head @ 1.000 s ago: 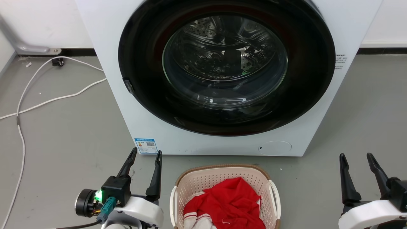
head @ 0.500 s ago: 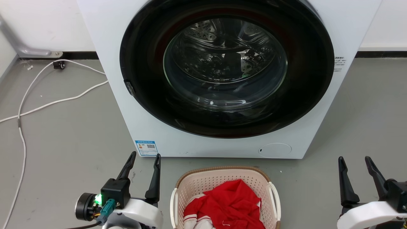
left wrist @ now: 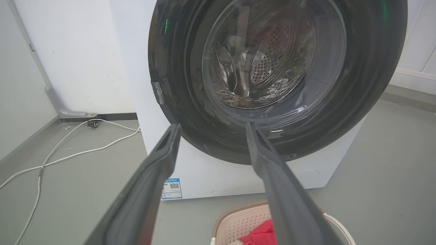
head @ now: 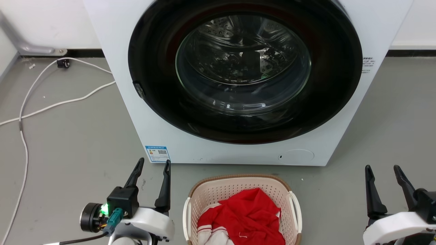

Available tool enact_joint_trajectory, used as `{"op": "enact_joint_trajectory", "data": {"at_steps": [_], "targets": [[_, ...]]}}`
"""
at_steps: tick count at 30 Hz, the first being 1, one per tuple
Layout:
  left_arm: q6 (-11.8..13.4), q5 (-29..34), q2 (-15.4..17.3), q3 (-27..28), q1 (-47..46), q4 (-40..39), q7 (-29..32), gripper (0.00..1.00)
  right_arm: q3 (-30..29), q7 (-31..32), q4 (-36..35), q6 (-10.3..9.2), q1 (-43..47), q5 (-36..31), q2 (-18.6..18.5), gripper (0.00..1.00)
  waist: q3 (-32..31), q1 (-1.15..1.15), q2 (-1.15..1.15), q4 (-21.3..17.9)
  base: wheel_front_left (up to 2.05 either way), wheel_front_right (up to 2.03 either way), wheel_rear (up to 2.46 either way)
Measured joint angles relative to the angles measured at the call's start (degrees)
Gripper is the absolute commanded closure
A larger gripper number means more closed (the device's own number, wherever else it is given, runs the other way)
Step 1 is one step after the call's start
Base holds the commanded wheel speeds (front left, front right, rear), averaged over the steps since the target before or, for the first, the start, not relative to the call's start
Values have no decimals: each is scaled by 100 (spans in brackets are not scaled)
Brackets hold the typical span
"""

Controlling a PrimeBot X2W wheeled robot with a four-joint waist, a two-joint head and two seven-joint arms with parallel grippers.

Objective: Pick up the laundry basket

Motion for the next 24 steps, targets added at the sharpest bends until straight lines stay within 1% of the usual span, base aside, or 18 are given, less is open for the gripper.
{"op": "enact_joint_trajectory", "data": {"at_steps": [6, 10, 15, 24], "targets": [[18, -47, -22, 23, -281, 83, -1, 0, -79, 254, 157, 1, -147, 108, 0, 0, 261, 0, 0, 9, 0, 0, 0], [-41, -115, -33, 29, -646, 366, -9, 0, -92, 500, 304, 0, -376, 209, 2, 0, 565, 0, 0, 19, 0, 0, 0], [-177, -276, -21, 12, -1162, 964, 55, 0, -36, 869, 581, 0, -706, 186, 1, 0, 1033, 0, 0, 25, 0, 0, 0], [-414, -693, 97, -208, -2095, 2264, 534, 0, 304, 1347, 1404, 1, -1418, 213, 4, 0, 1934, 1, 0, 0, 0, 0, 0]]}}
